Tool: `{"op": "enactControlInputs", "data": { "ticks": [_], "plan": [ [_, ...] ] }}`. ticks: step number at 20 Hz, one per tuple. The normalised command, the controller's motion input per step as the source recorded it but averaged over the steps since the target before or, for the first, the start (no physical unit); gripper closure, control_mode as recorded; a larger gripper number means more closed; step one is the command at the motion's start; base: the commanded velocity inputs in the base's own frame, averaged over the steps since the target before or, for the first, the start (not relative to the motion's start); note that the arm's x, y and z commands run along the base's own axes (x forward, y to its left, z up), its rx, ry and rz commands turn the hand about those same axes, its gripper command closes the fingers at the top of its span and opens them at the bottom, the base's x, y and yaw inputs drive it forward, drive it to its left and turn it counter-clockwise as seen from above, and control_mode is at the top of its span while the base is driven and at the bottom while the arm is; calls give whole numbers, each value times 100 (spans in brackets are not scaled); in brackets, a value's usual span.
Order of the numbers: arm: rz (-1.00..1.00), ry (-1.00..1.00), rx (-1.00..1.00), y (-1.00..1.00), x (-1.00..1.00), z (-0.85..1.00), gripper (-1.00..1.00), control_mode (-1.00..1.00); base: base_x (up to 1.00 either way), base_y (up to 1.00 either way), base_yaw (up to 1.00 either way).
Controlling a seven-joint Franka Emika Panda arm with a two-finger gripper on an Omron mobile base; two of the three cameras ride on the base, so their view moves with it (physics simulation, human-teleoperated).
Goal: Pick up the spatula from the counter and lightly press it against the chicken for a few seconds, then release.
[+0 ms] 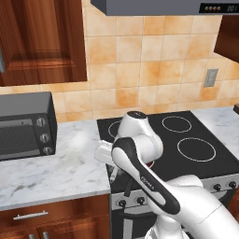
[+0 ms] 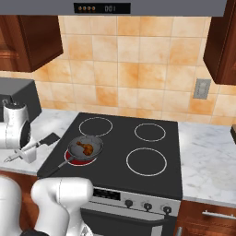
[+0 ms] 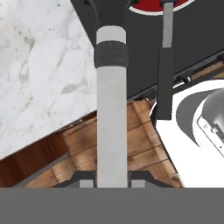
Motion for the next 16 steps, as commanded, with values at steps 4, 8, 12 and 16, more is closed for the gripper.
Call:
{"op": "enactControlInputs", "data": {
  "ticks": [4, 8, 12, 16],
  "plan": [
    [-9, 0, 0, -5, -6, 28, 100, -100, 0, 0, 0],
    [-3, 1, 0, -5, 0, 15, 100, -100, 0, 0, 0],
    [0, 0, -2, -16, 0, 1, 100, -100, 0, 0, 0],
    [0, 0, -5, -16, -1, 0, 100, -100, 0, 0, 0]
  ]
}}
